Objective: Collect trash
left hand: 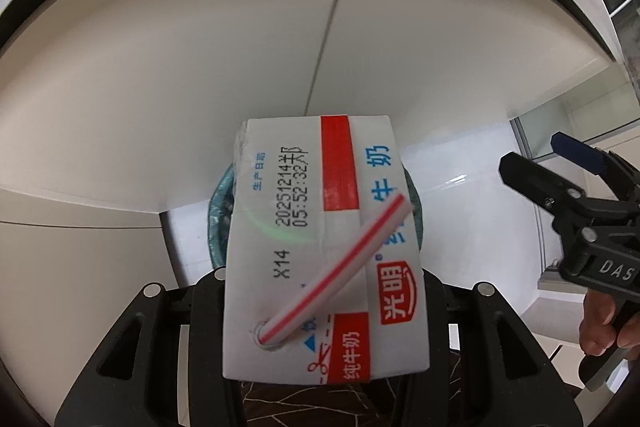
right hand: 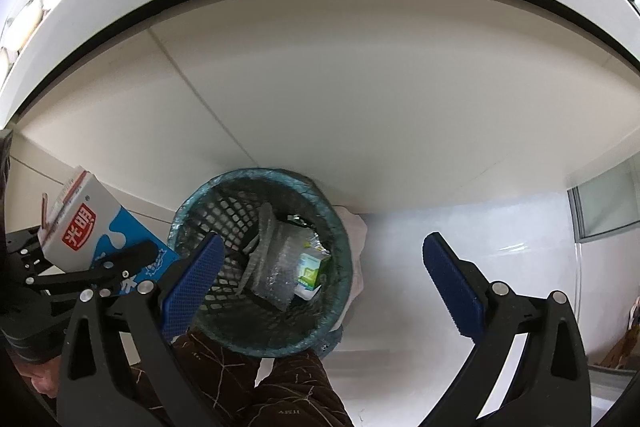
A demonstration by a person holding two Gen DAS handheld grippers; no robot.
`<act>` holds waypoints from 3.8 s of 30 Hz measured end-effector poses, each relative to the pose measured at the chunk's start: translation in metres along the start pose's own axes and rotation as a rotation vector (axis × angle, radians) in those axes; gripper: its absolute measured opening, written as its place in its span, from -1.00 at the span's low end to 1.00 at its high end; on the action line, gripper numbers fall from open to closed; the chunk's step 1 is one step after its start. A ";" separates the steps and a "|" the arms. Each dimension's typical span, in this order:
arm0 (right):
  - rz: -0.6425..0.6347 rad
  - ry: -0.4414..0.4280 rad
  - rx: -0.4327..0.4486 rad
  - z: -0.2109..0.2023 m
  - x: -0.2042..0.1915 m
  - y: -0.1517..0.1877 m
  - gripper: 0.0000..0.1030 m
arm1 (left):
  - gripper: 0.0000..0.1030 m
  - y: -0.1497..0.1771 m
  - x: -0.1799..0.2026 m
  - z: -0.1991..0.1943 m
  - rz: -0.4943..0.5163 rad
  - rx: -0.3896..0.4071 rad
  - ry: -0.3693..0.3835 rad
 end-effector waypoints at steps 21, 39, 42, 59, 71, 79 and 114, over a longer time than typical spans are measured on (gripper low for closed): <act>-0.035 0.077 0.138 -0.107 -0.005 -0.053 0.85 | 0.88 -0.014 -0.042 -0.120 -0.170 0.201 -0.108; -0.093 0.035 0.152 -0.221 -0.076 -0.074 0.85 | 0.88 -0.011 -0.088 -0.272 -0.318 0.258 -0.175; -0.099 0.027 0.153 -0.231 -0.082 -0.070 0.85 | 0.88 -0.007 -0.087 -0.282 -0.314 0.259 -0.175; -0.084 0.034 0.147 -0.238 -0.085 -0.064 0.85 | 0.88 -0.005 -0.078 -0.284 -0.263 0.257 -0.172; -0.085 0.037 0.134 -0.235 -0.082 -0.064 0.85 | 0.88 -0.007 -0.071 -0.283 -0.239 0.250 -0.169; -0.083 0.045 0.129 -0.234 -0.080 -0.064 0.85 | 0.88 -0.007 -0.070 -0.282 -0.235 0.247 -0.162; -0.097 0.041 0.109 -0.230 -0.084 -0.060 0.85 | 0.88 -0.004 -0.065 -0.284 -0.229 0.250 -0.162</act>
Point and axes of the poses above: each gripper's, at about its wrist camera, not at the fingertips, and z roughly the way its jaws point, x to its right, y to its underside, the point moved 2 cm from there along z, roughly the way its jaws point, and after that the axes turned 11 degrees about -y, right-handed, at the moved point
